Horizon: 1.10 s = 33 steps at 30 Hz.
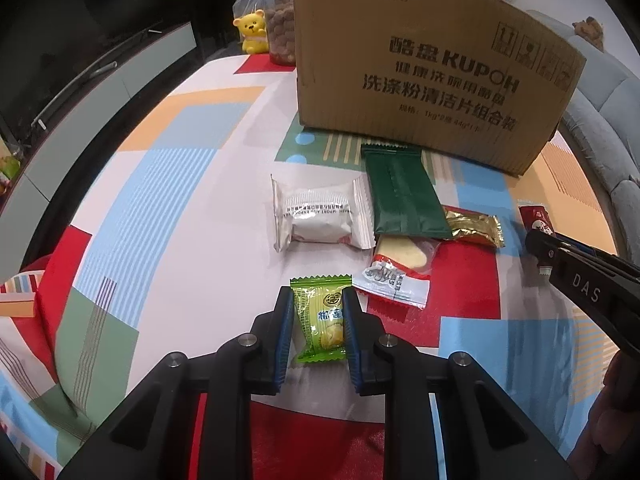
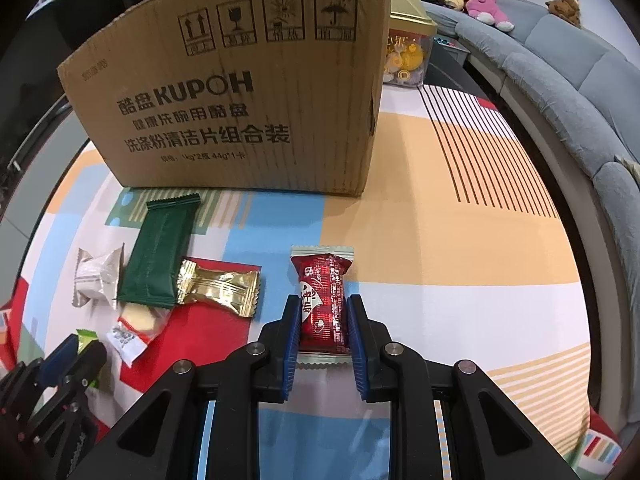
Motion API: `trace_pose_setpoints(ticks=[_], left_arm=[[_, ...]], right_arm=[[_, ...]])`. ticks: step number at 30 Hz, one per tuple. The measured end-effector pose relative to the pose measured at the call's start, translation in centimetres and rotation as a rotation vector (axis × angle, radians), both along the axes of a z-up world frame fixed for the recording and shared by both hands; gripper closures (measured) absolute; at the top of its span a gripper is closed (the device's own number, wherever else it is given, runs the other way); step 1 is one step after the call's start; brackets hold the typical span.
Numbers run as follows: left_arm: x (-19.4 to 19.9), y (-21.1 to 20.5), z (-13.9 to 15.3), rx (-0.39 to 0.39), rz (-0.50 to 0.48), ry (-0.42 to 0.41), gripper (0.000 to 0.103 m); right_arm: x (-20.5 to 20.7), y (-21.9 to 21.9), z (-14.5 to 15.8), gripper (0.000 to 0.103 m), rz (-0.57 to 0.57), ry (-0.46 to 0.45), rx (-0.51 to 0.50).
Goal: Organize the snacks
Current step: 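Lift both snacks and carry them over the cardboard box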
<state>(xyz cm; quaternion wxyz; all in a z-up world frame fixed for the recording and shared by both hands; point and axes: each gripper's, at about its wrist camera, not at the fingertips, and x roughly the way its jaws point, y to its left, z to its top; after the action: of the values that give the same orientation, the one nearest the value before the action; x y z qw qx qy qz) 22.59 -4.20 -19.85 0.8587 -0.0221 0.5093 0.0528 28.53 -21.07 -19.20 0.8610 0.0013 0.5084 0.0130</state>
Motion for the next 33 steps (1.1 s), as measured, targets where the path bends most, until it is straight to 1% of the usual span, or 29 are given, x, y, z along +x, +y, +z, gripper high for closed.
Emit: trace_pose_setpoints(ticks=[12,23,33], left_arm=[[-0.6,0.7,2.2,-0.006,0.004,-0.04,0.079],[-1.7,1.1,5.3,-0.007,0.001,-0.095,0.079],[-2.0,1.6,7.8,-0.01,0.0,-0.148,0.079]], right_arm=[[-1.1,0.6,2.8,0.079,0.02,-0.039,-0.008],[-3.2,1.9,6.5,0.079,0.043,-0.094,-0.021],[-4.7,2.6,8.9,0.079,0.061,-0.137,-0.028]])
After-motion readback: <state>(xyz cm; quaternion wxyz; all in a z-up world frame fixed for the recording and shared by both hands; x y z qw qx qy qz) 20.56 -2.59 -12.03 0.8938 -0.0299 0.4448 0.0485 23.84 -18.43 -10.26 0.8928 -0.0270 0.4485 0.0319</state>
